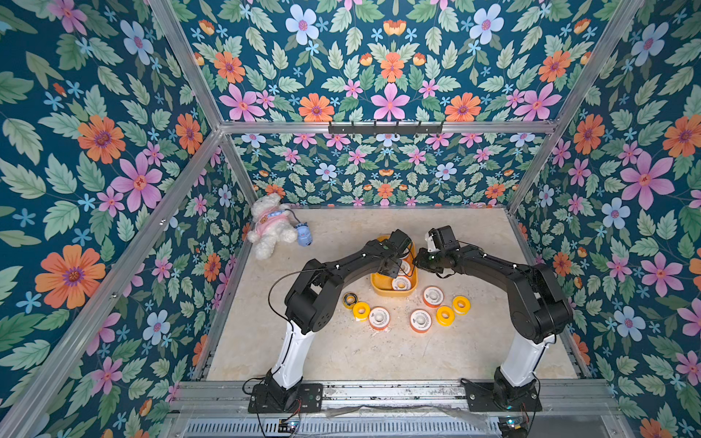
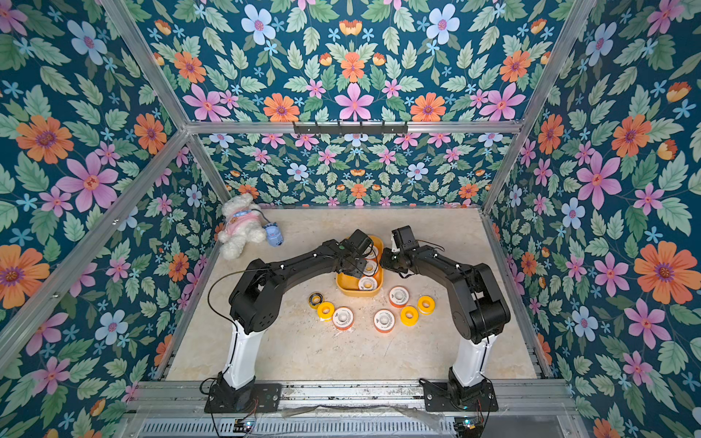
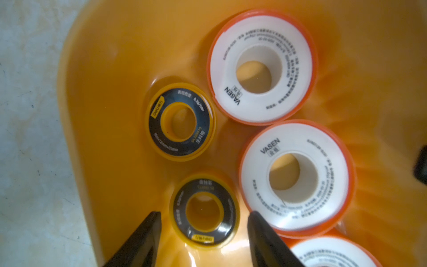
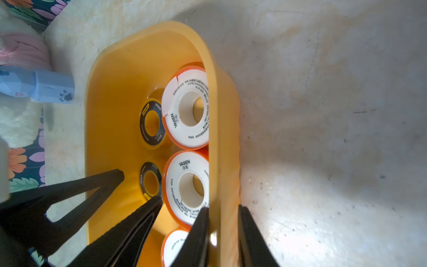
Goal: Put the sealing tape into the storage box
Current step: Place the sealing tape in the storage box, then pick up the sealing tape at the center of the board.
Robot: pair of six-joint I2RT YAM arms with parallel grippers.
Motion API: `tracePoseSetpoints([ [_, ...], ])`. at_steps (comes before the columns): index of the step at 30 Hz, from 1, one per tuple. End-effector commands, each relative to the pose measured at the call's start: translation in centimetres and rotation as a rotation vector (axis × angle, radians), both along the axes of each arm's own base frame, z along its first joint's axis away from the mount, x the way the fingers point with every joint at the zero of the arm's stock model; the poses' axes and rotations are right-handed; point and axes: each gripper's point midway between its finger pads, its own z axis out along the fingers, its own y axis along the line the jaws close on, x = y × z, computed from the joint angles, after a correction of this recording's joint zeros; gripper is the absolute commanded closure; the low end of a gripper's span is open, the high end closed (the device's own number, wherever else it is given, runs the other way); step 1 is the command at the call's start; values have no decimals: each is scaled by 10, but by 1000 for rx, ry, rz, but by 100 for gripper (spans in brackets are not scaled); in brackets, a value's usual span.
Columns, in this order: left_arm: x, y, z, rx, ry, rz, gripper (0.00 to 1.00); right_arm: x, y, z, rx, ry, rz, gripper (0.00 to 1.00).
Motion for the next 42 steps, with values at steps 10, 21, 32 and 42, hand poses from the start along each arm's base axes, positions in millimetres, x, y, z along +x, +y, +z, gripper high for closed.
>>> tracePoseSetpoints([
  [10,2,6,21,-9,-39,29,36,1,-2,6,-10,-12,-6,74],
  [21,-9,42,102,-289,-216,160,37,4,-9,50,-29,-141,-4,62],
  [32,-41,125,90,-415,-147,340,37,-26,26,88,-66,-260,153,58],
  [42,-95,135,34,-384,59,299,31,-40,23,68,-118,-213,153,57],
])
